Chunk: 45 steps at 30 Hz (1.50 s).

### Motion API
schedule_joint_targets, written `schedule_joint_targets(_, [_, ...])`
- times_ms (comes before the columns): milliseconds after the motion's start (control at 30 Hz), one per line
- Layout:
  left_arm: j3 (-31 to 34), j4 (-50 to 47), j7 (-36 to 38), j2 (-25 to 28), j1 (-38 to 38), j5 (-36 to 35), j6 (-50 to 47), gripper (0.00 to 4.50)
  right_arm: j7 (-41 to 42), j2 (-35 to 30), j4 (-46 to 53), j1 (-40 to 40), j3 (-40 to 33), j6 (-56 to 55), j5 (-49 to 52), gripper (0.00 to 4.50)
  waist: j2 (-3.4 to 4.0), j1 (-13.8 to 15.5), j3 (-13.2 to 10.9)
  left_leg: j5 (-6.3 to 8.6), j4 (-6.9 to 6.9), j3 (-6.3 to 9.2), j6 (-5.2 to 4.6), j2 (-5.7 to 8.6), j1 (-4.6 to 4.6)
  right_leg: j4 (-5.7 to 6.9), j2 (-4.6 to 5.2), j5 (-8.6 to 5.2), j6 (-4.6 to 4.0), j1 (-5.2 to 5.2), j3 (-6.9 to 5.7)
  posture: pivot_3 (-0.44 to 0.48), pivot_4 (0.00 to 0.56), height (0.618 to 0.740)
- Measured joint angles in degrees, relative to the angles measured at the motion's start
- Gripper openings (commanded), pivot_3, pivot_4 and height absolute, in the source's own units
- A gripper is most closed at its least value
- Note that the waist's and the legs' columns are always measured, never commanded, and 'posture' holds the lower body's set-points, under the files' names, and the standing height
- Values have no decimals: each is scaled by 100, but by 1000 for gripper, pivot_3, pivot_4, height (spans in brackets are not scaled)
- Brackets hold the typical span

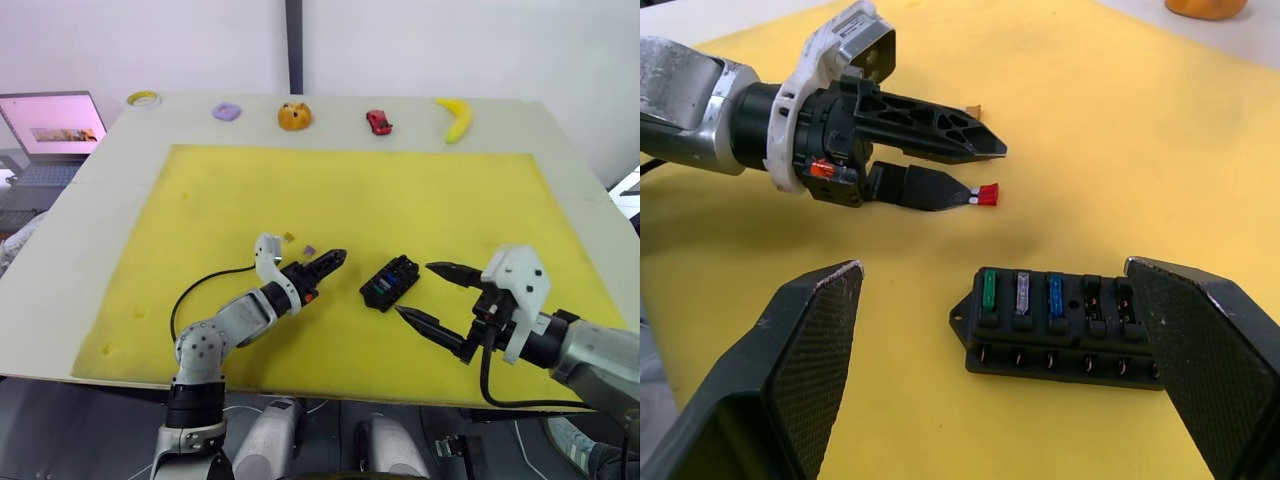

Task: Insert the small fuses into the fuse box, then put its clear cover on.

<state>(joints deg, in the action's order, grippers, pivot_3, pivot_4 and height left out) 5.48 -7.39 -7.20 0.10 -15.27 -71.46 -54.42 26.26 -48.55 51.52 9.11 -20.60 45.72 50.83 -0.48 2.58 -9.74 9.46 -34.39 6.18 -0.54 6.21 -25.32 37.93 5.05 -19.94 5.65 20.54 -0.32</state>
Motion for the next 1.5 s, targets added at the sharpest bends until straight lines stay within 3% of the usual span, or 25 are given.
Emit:
schedule_joint_targets(1000, [59,222,45,-178,-268,203,-255,3976,-14,5,0,-32,36,0,-16,4500,-1,128,-1,11,-1,0,11,1,-2,-23,1,4,7,-3,-2,0,150,735])
schedule_joint_targets(1067, [72,217,56,-177,-268,215,-266,3434,-14,5,0,-28,36,0,-16,4500,-1,127,-1,11,-1,1,11,1,-2,-23,1,4,7,-3,-2,0,150,735])
schedule_joint_targets(1500, [214,285,47,-209,-280,223,-405,3434,-17,7,0,-19,36,0,-19,4500,-2,118,-1,14,1,0,6,0,-4,-32,1,5,9,-2,-2,0,150,735])
